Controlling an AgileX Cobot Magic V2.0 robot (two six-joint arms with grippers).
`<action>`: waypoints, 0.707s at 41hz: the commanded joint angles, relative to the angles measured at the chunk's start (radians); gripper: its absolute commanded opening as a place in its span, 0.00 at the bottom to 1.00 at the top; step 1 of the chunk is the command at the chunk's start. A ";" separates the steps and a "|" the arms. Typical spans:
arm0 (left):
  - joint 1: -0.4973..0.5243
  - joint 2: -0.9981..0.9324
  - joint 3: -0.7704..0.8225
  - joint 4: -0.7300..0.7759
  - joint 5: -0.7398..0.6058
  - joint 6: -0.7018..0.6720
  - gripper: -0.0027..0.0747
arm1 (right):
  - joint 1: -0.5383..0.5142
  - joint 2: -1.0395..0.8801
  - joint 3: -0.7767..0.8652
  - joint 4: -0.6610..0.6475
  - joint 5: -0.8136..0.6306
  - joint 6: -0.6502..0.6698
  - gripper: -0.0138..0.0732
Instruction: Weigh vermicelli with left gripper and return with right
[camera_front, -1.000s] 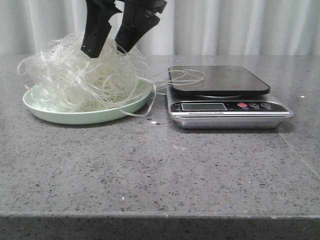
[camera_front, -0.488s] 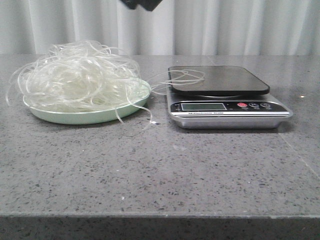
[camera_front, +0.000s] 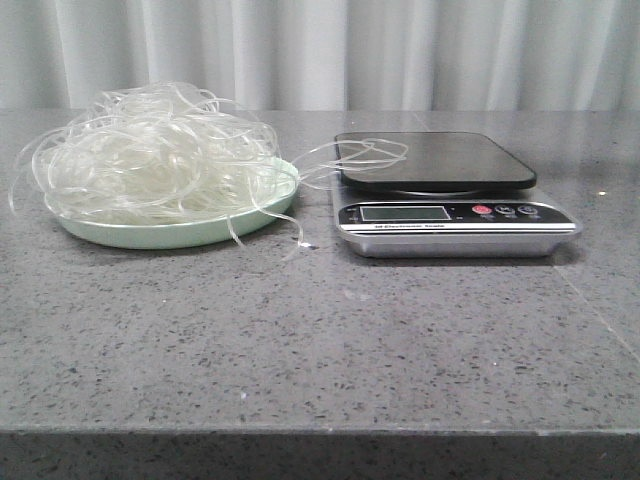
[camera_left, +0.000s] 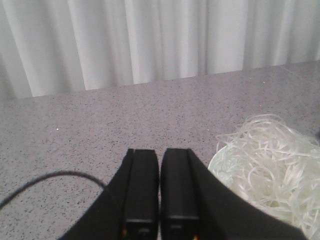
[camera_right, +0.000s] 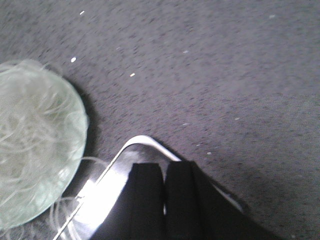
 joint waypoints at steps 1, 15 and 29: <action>-0.002 -0.003 -0.027 -0.009 -0.079 -0.009 0.21 | -0.049 -0.065 -0.030 0.013 -0.124 0.046 0.33; -0.002 -0.003 -0.027 -0.009 -0.080 -0.009 0.21 | -0.064 -0.179 0.256 -0.166 -0.540 0.141 0.33; -0.002 -0.003 -0.027 -0.009 -0.086 -0.009 0.21 | -0.064 -0.398 0.730 -0.171 -0.805 0.141 0.33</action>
